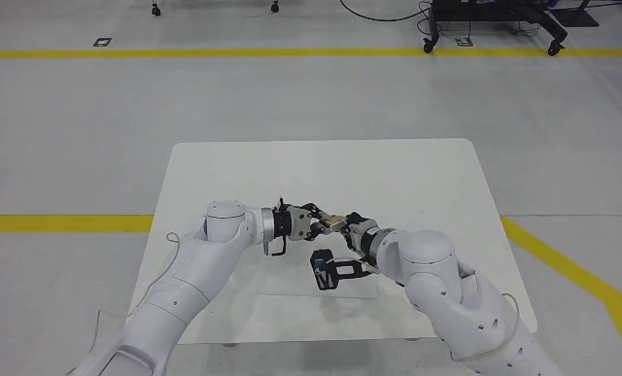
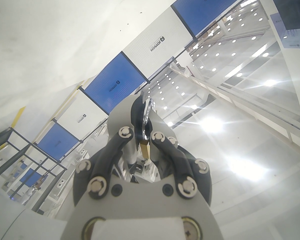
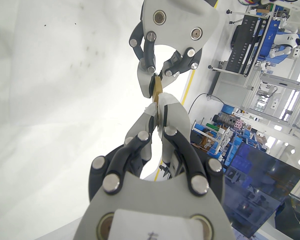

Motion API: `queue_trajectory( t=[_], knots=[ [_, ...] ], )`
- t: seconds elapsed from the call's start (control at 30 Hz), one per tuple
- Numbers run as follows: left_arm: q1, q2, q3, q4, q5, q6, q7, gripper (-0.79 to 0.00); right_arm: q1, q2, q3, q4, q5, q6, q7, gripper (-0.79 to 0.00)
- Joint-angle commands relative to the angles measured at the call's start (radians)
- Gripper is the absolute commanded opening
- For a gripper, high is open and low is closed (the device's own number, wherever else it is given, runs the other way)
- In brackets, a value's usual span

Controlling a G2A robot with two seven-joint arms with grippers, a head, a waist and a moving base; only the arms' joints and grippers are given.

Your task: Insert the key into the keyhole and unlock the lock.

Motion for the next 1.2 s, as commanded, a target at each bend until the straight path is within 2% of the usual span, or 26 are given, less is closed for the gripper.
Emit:
queue_trajectory(
  t=[0.0,0.13,0.33,0.37,0.4,0.47,0.5,0.57,1.17],
  knots=[
    [0.0,0.0,-0.006,0.003,-0.011,-0.001,-0.001,-0.785,-0.001,0.0,0.012,-0.007,0.01,0.0,0.006,0.0],
    [0.0,-0.001,-0.012,0.004,-0.022,0.0,-0.003,-0.785,-0.025,0.004,0.054,-0.053,0.028,0.008,0.0,0.0],
    [0.0,-0.001,-0.016,0.004,-0.03,-0.007,-0.002,-0.785,-0.09,0.022,0.137,-0.112,0.012,0.026,-0.075,0.0],
    [0.001,-0.001,-0.02,0.004,-0.035,-0.014,0.0,-0.785,-0.101,0.024,0.147,-0.116,0.006,0.031,-0.084,-0.428],
    [0.002,-0.001,-0.024,0.003,-0.037,-0.024,0.004,-0.785,-0.111,0.027,0.155,-0.121,0.0,0.034,-0.096,-0.502],
    [0.005,-0.001,-0.027,-0.003,-0.029,-0.047,0.016,-0.785,-0.126,0.031,0.168,-0.128,-0.01,0.038,-0.124,-0.56],
    [0.008,-0.001,-0.028,-0.007,-0.032,-0.054,0.01,-0.785,-0.132,0.033,0.173,-0.128,-0.018,0.039,-0.14,-0.619],
    [0.011,0.0,-0.032,-0.013,-0.03,-0.074,0.006,-0.785,-0.141,0.036,0.18,-0.123,-0.034,0.045,-0.165,-0.785],
    [0.016,0.002,-0.034,-0.023,-0.007,-0.082,-0.001,-0.785,-0.136,0.034,0.19,-0.072,-0.054,0.069,-0.192,-0.785]
  ],
)
